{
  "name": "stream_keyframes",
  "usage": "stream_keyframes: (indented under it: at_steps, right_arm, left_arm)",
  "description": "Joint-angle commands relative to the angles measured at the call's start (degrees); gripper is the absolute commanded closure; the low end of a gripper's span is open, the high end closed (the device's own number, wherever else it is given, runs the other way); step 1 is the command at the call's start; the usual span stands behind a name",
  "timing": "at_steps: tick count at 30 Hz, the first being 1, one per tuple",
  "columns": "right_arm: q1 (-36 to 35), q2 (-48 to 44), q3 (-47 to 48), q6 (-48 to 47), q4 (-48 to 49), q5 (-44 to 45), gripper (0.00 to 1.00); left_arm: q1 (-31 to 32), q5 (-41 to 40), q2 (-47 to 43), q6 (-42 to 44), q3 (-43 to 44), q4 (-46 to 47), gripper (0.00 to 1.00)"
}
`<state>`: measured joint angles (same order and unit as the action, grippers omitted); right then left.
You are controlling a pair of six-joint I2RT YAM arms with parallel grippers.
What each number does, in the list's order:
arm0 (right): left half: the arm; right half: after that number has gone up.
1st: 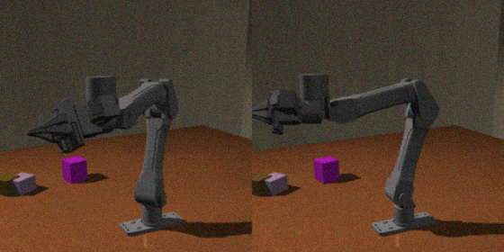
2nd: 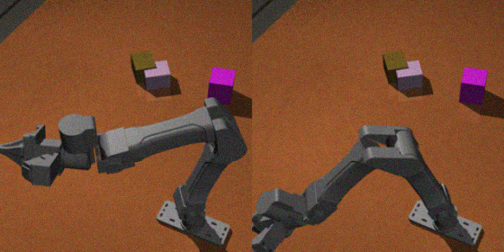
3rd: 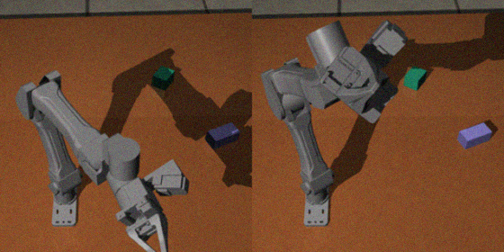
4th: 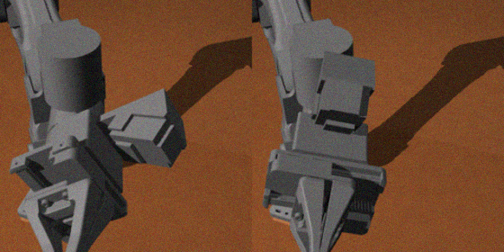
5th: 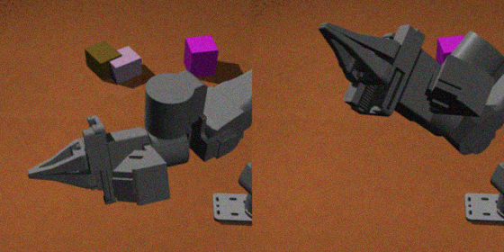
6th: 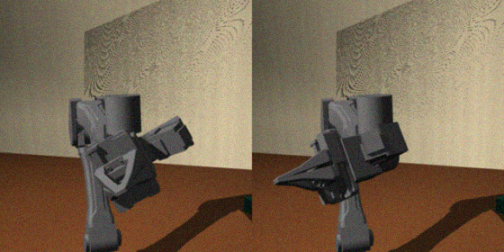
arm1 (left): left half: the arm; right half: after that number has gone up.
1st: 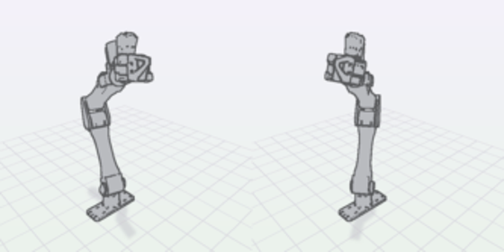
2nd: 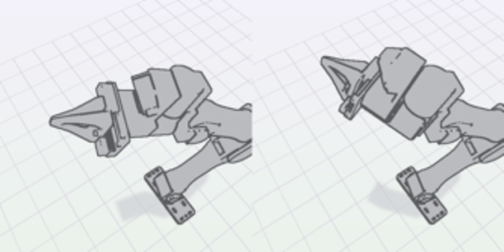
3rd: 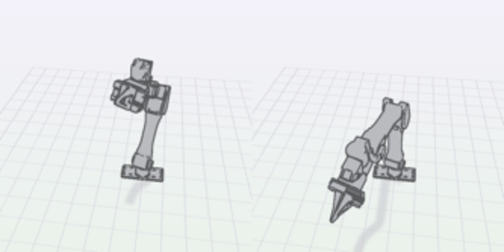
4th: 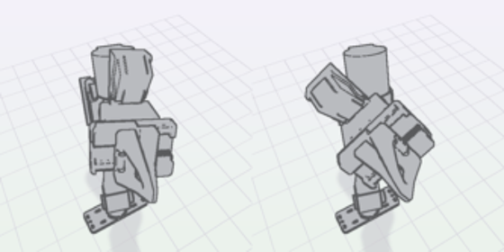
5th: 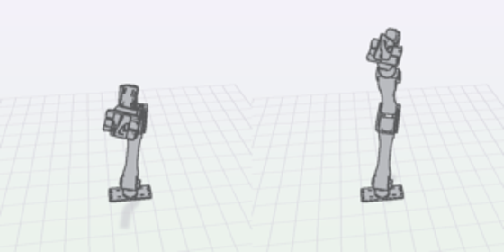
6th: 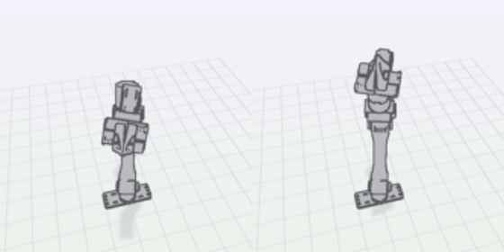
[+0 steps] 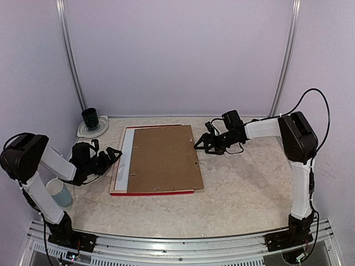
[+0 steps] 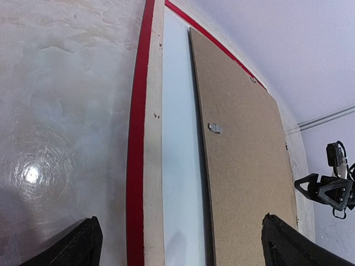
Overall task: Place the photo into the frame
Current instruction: Pick up the backboard from the frame body.
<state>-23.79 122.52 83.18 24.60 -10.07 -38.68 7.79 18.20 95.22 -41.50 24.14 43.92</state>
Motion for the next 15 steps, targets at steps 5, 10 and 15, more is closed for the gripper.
stream_keyframes:
  at_steps: [5,10,15]
  right_arm:
    - [0.2,5.6,0.3,3.3,6.1,-7.2,0.16]
    - [0.2,7.8,0.1,6.3,9.9,-10.6,0.29]
    - [0.2,9.4,0.0,8.7,13.2,-12.4,0.43]
  left_arm:
    - [-0.4,3.2,4.6,-0.2,1.9,3.5,0.08]
    - [-0.4,4.8,6.4,-0.9,2.1,5.1,0.19]
    - [-0.4,5.8,7.9,-1.7,2.3,6.1,0.21]
